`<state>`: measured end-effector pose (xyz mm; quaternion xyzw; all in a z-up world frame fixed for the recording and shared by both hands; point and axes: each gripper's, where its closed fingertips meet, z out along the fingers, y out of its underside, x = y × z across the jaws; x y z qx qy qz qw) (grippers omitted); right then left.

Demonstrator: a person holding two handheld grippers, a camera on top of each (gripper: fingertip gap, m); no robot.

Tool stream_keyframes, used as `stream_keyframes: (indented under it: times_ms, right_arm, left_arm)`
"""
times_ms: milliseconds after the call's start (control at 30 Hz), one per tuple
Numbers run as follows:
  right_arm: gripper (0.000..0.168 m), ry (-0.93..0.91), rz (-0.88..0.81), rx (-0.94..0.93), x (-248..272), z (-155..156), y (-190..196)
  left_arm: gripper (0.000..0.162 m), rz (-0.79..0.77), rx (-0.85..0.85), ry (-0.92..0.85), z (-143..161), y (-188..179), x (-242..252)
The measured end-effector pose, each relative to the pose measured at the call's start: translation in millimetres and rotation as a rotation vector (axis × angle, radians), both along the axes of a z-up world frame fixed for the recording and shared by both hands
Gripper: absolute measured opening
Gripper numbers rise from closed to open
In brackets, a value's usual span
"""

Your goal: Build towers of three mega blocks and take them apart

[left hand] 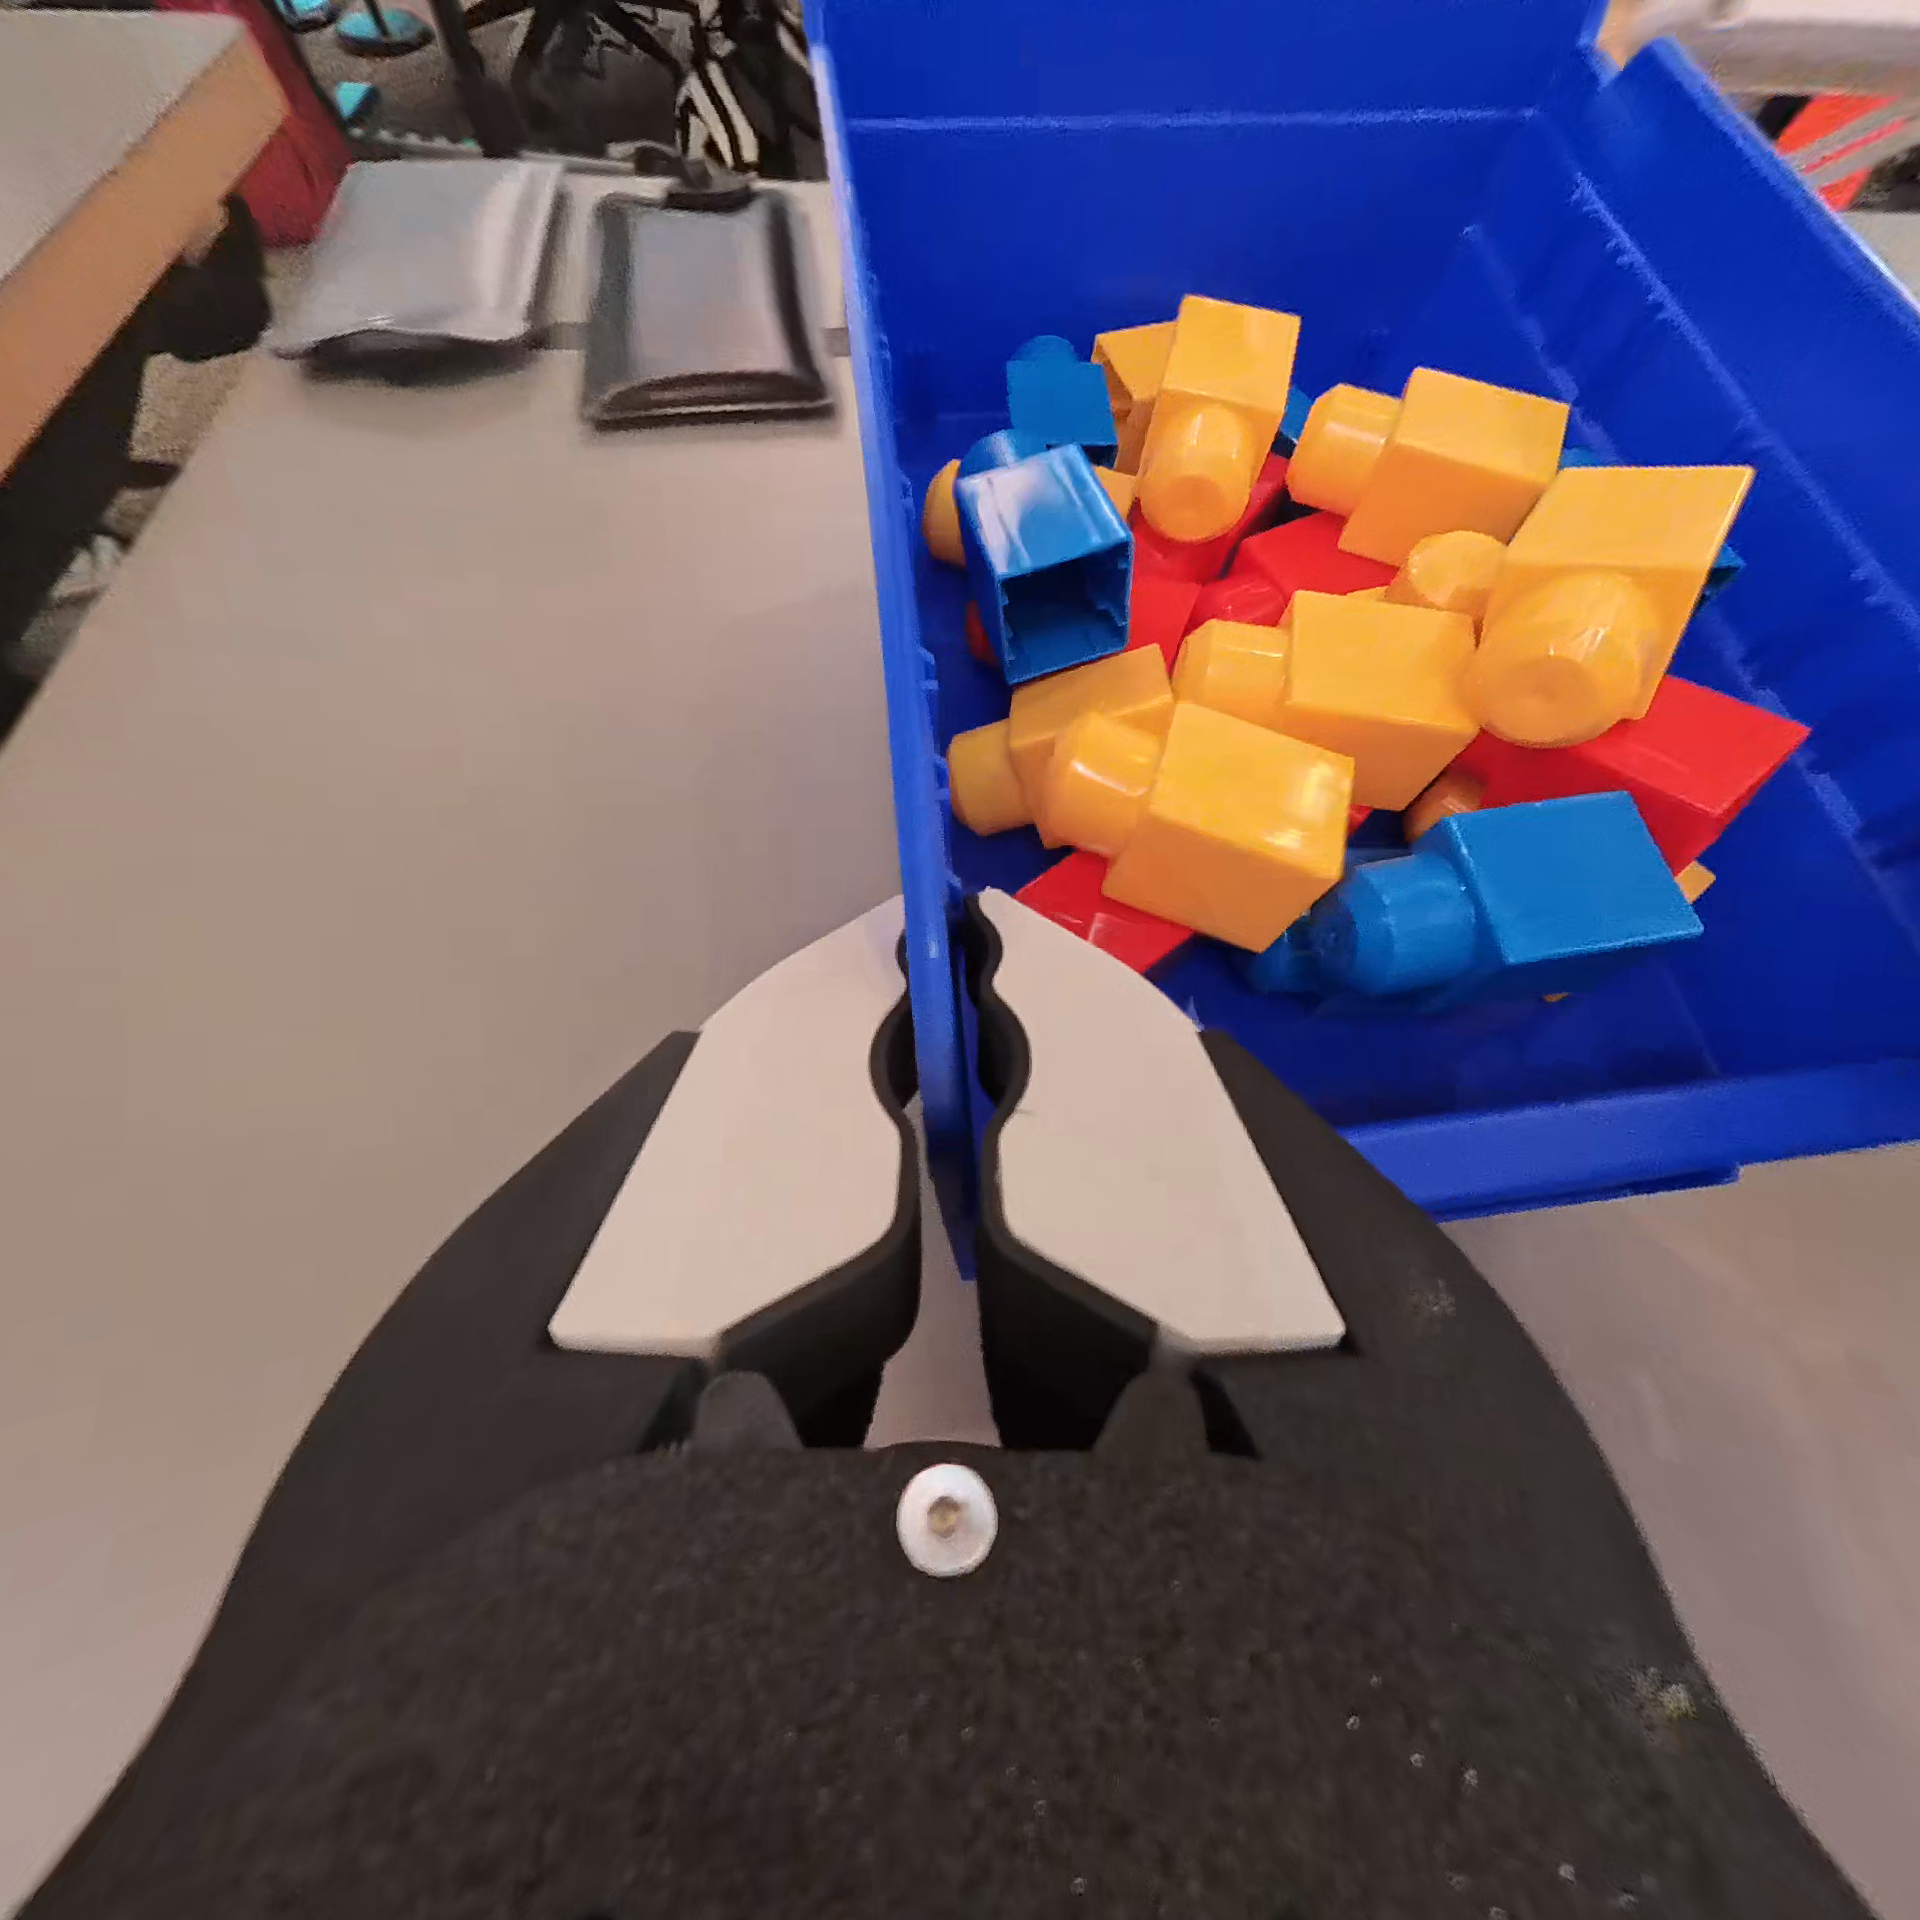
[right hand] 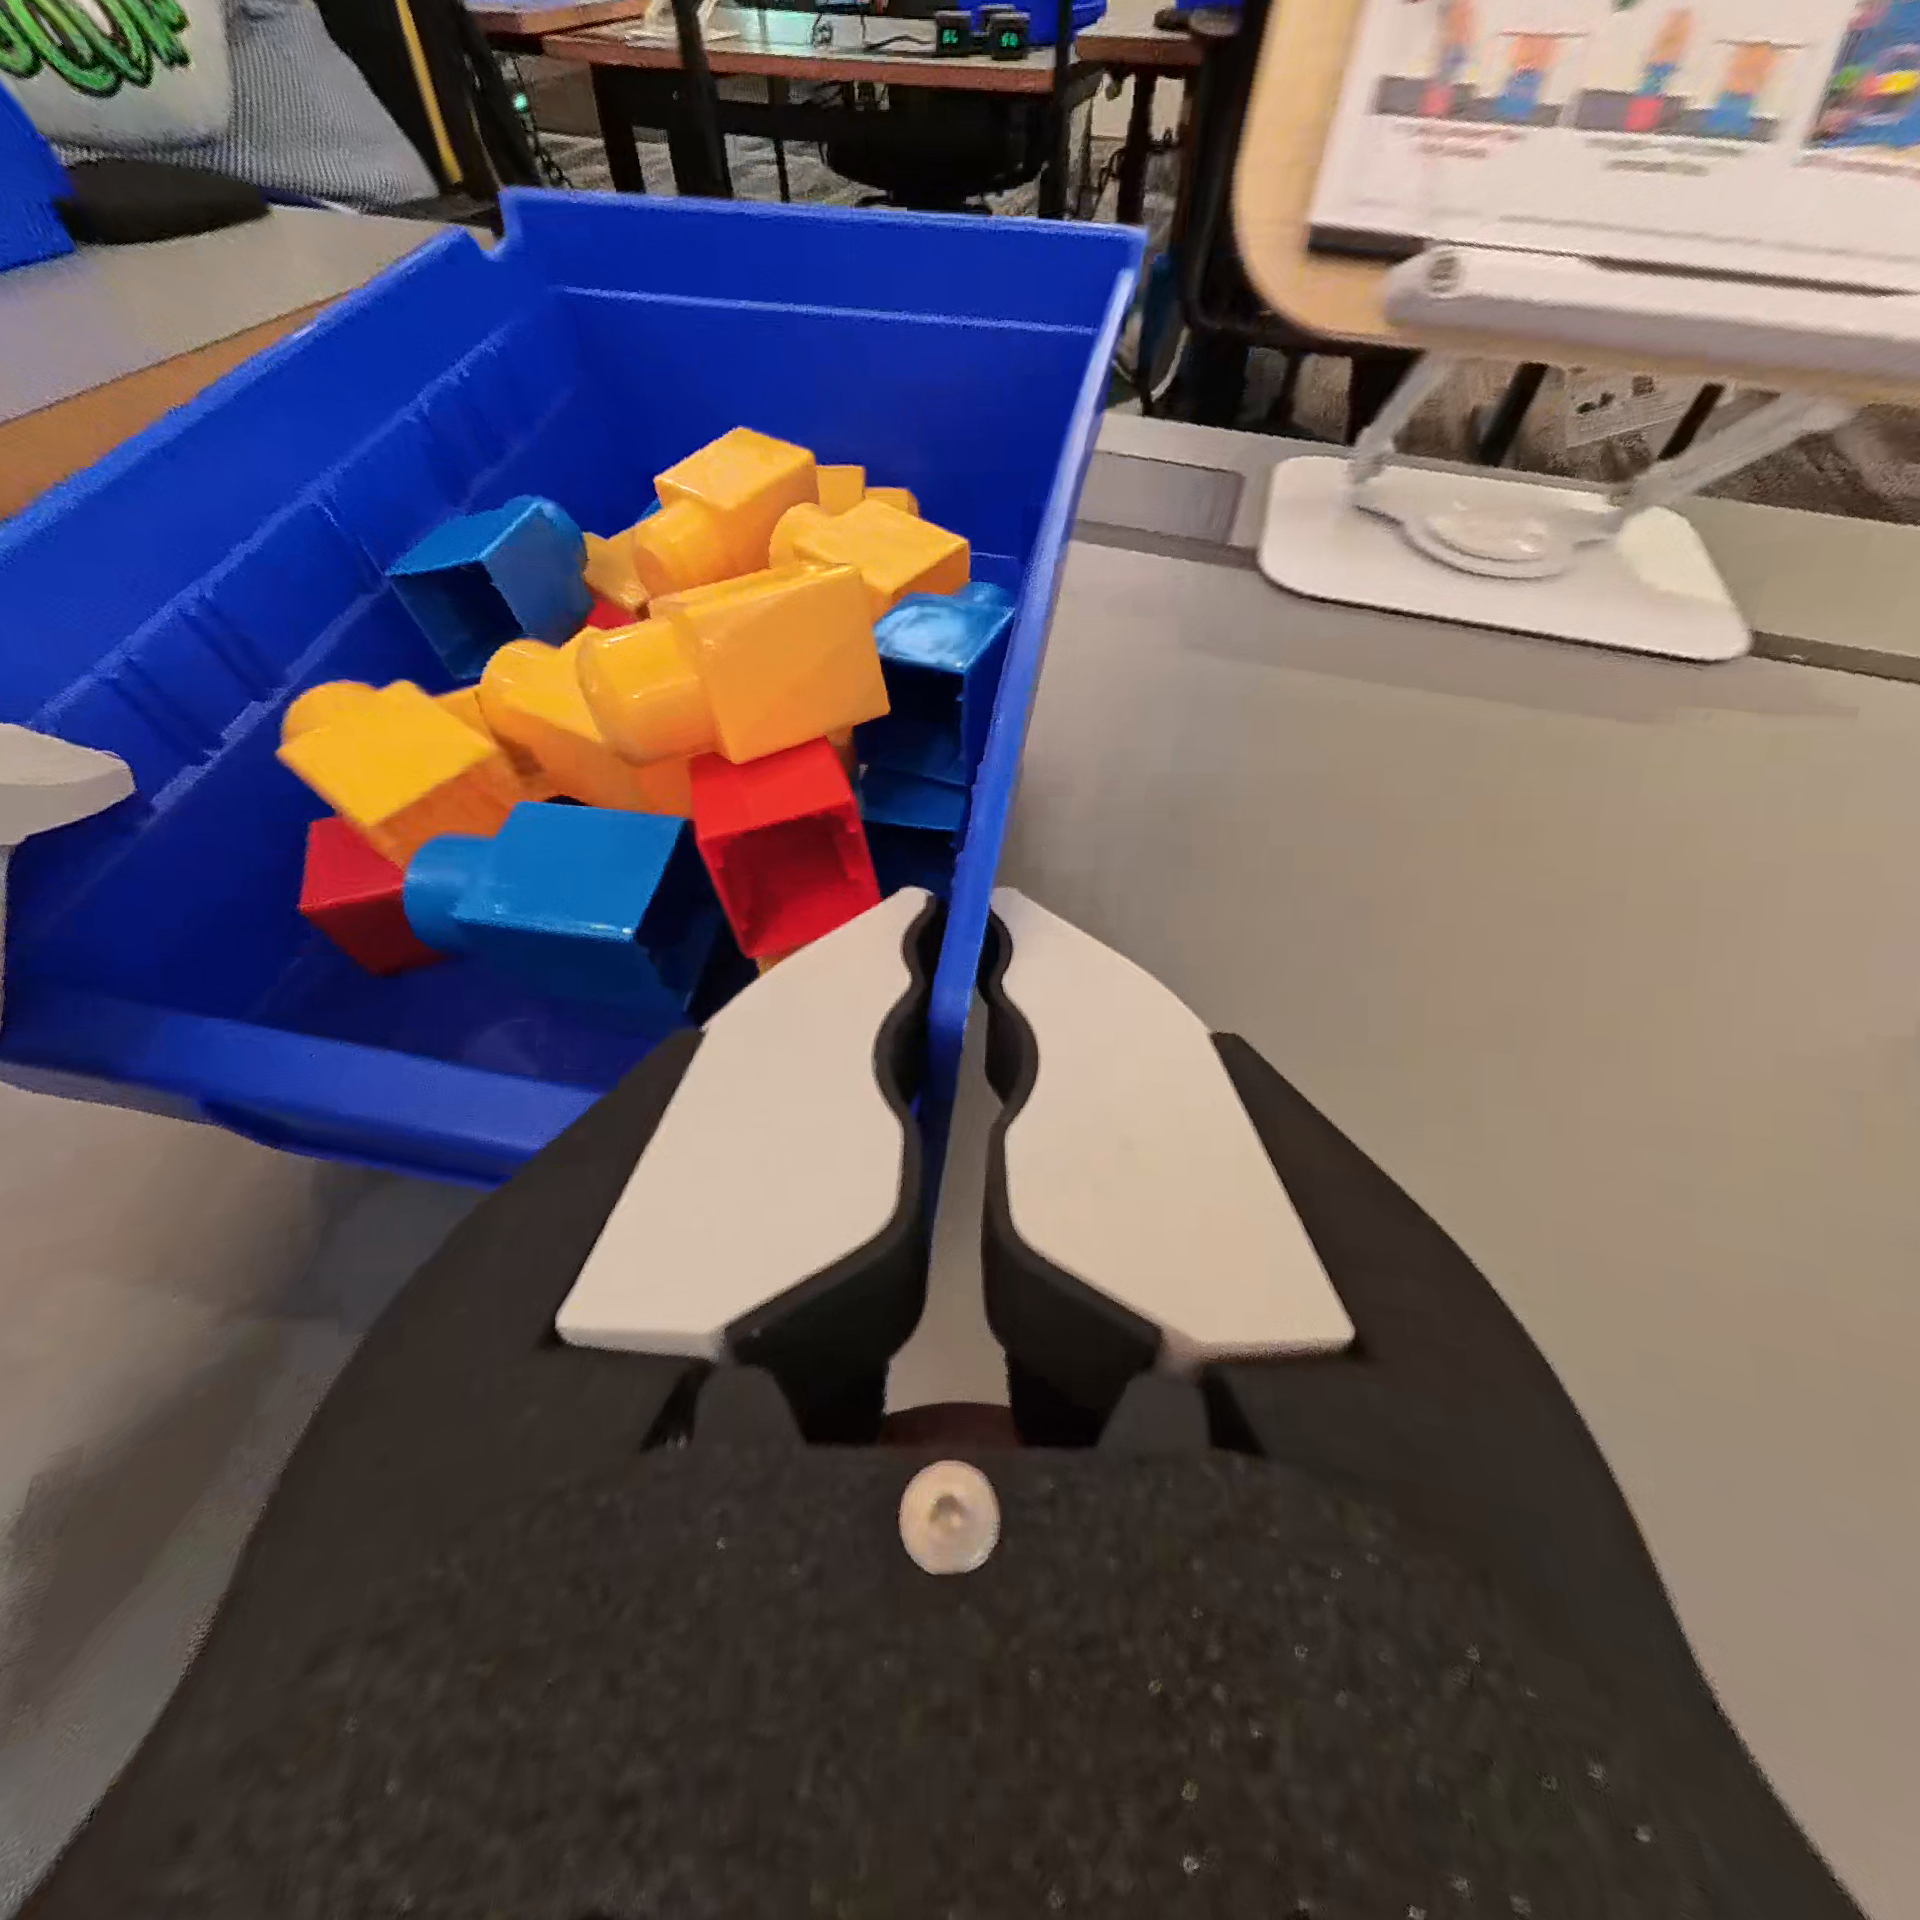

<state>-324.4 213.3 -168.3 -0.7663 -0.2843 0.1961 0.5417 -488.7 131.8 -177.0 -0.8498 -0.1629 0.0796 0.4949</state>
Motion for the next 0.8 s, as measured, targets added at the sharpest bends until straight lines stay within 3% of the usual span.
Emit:
stream_keyframes:
  times_ms: [233, 400, 500, 567, 700, 800]
  right_arm:
    - [0.005, -0.031, 0.006, -0.069, -63.6, -30.3, -23.1]
    - [0.01, 0.112, 0.045, -0.127, -73.8, -31.6, -17.5]
    - [0.014, 0.065, 0.123, -0.122, -74.0, -29.4, -20.4]
    - [0.027, 0.049, 0.202, -0.078, -64.4, -16.7, -26.1]
    - [0.045, 0.079, 0.358, 0.063, -7.3, 36.3, -35.4]
    - [0.058, 0.076, 0.394, 0.19, 72.1, 76.3, -25.1]
  left_arm:
    - [0.005, -0.006, -0.098, -0.005, -31.5, -28.0, -66.1]
    - [0.008, -0.03, 0.048, -0.137, -28.9, -19.6, -74.0]
    - [0.008, 0.011, 0.025, -0.157, -31.2, -19.8, -76.1]
    - [0.027, 0.028, -0.026, -0.111, -27.7, -24.5, -75.0]
    - [0.048, 0.03, 0.045, 0.073, 34.5, -36.8, -55.8]
    - [0.06, -0.082, 0.205, 0.115, 98.9, -28.8, -3.5]
